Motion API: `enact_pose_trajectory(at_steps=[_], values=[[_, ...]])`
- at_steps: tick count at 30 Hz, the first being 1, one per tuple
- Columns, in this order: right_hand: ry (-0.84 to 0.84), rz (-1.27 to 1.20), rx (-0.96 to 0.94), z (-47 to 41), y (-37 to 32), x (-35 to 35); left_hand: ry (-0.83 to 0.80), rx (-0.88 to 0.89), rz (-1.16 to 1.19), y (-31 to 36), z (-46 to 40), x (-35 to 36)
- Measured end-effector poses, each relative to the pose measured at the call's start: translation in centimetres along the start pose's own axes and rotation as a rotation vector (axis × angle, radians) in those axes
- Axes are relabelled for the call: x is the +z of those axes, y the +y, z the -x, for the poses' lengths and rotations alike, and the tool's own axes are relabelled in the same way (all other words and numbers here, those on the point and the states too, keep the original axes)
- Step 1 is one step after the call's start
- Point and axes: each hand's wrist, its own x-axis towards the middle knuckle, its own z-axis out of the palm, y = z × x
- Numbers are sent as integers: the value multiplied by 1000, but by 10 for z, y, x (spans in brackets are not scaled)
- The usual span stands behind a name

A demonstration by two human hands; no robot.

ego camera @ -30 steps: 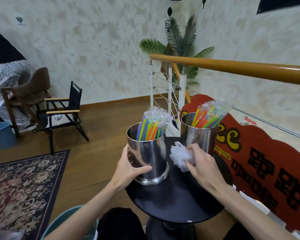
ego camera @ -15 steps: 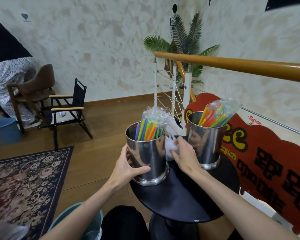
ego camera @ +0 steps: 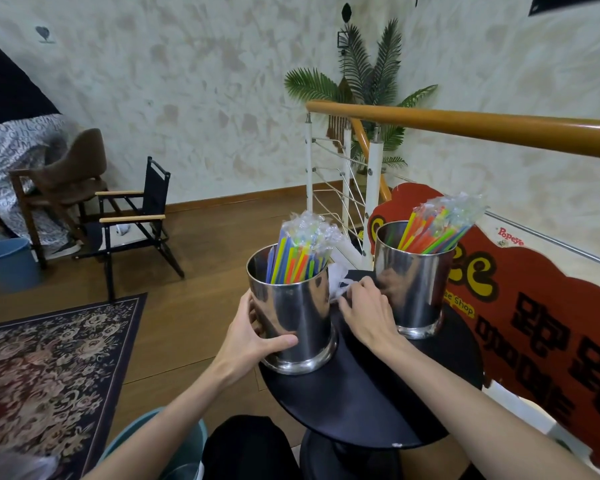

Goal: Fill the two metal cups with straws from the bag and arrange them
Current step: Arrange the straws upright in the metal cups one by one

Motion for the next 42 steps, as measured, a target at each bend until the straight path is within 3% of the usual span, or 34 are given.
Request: enact_pose_trajectory(at_steps=[9, 16, 23, 30, 36, 42], values=[[60, 12, -130, -2, -10, -8, -4, 2, 7, 1, 0, 1], [-42, 118, -295, -25, -18, -8, -12, -2, -1, 1, 0, 0], [-124, 58, -140, -28, -8, -7, -16, -3, 14, 2, -1, 0], [-47, 79, -65, -9, 3, -10, -17, -14, 6, 0, -1, 1], [-49, -124, 6, 0, 3, -13, -11, -14, 2, 0, -1, 2], [-27, -143, 27, 12, 6, -18, -21, -14, 4, 3, 0, 6]])
